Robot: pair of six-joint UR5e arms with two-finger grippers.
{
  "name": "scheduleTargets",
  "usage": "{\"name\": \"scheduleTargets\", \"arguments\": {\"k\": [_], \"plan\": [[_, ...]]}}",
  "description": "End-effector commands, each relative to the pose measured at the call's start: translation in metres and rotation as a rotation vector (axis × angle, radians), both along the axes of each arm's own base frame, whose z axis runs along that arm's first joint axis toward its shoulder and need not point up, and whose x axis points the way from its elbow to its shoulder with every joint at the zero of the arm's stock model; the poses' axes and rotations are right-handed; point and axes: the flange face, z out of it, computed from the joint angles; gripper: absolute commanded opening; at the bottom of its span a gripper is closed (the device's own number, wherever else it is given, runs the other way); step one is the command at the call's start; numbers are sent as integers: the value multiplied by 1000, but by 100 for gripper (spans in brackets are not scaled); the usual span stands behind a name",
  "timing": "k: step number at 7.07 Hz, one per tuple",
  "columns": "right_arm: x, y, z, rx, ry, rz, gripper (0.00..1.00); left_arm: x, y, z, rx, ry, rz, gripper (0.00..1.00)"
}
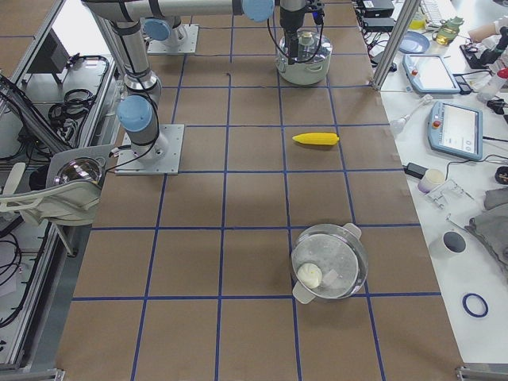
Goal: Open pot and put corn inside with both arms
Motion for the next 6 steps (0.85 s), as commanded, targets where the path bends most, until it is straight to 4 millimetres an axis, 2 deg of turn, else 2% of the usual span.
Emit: {"name": "scheduleTargets", "arguments": {"k": [1, 5, 6], "plan": [[-2, -1, 0, -1, -1, -5, 100, 1, 1, 1, -2, -4, 1, 100], [-3, -1, 0, 1, 2, -6, 100, 0, 1, 1, -2, -2, 0, 100], [-3, 1, -6, 11, 1, -6, 100, 0, 1, 1, -1, -1, 0, 100]]}}
